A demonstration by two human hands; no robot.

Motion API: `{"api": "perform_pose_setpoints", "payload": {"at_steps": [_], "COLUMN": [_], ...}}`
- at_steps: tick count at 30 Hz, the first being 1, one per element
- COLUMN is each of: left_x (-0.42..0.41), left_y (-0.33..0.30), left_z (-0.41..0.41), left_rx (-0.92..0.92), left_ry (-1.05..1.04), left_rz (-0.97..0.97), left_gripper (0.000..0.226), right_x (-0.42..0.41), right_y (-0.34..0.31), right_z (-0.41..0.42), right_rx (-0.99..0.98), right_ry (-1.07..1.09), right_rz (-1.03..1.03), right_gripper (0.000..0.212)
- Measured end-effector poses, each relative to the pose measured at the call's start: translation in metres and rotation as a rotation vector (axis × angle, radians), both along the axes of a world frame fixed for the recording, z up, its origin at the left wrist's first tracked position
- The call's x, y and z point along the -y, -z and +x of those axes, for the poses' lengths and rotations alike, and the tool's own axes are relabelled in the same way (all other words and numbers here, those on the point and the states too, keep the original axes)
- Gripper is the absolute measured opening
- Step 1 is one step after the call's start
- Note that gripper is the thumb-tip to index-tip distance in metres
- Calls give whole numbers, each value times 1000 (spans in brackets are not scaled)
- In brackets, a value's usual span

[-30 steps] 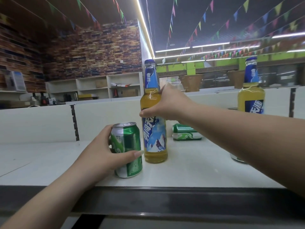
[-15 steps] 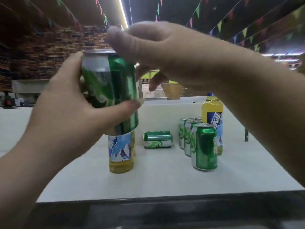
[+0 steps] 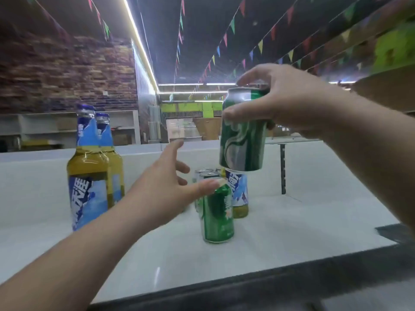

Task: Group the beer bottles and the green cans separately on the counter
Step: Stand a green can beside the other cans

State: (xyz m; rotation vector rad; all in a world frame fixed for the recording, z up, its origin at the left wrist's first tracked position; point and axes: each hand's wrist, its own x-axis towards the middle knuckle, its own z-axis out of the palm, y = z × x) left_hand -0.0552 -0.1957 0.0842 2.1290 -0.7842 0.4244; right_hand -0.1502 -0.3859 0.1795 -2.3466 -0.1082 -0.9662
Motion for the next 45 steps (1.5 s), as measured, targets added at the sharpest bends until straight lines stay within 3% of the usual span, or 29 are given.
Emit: {"api": "perform_pose_setpoints", "payload": {"at_steps": [4, 7, 12, 15, 19, 25, 31, 37, 41, 45], "left_x": [16, 22, 34, 36, 35, 34, 30, 18, -2, -41], "left_y": [24, 31, 39, 43, 48, 52, 49, 48, 49, 49], "left_z": [20, 29, 32, 35, 40, 41, 34, 26, 13, 5], "left_rx": [-198, -235, -289, -293, -298, -266, -222, -224, -153, -216], "left_ry": [-73, -99, -70, -60, -41, -47, -89, -99, -142, -172], "left_rz": [177, 221, 166, 127, 82, 86, 152, 148, 190, 133], "left_gripper": [119, 110, 72, 62, 60, 74, 65, 99, 88, 85], "right_x": [40, 58, 64, 63, 60, 58, 68, 81, 75, 72], "right_y": [25, 53, 83, 89, 97, 104, 86, 37, 33, 44], "right_z": [23, 46, 68, 72, 77, 85, 81, 114, 145, 164], "right_rx": [-161, -241, -323, -351, -355, -373, -483, -268, -428, -460], "right_ry": [100, 82, 102, 60, 53, 51, 3, 55, 26, 30], "right_rz": [-1, 51, 16, 66, 68, 19, -18, 102, 118, 137], "right_gripper": [93, 96, 100, 96, 95, 96, 95, 79, 80, 63]}}
